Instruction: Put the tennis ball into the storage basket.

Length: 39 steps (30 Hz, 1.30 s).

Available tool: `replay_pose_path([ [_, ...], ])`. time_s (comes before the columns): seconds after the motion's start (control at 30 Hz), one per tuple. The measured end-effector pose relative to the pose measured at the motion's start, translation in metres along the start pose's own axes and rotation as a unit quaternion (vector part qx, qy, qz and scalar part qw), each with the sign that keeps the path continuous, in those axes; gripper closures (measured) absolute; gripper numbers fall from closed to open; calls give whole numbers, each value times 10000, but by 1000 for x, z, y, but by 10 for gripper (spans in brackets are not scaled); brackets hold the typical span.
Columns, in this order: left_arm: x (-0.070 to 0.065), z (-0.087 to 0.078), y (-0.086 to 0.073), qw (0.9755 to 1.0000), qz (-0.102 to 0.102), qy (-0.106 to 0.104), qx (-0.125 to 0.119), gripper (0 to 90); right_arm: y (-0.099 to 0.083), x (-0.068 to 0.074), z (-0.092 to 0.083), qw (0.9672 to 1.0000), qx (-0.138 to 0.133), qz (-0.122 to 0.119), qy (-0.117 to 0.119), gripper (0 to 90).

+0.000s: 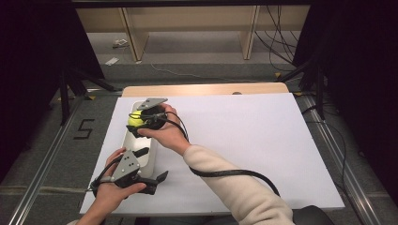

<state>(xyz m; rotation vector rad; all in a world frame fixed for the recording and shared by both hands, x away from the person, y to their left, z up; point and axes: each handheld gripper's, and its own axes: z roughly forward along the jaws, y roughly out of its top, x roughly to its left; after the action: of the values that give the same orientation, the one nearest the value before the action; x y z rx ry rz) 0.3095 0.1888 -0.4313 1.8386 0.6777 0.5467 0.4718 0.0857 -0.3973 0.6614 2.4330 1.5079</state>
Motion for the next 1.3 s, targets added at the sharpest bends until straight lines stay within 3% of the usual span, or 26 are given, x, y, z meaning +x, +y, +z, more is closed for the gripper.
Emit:
replay_pose_path([
  [1.3, -1, -1, 1, 10000, 16, -23, -16, 3, -7, -5, 16, 9996, 267, 89, -37, 258],
])
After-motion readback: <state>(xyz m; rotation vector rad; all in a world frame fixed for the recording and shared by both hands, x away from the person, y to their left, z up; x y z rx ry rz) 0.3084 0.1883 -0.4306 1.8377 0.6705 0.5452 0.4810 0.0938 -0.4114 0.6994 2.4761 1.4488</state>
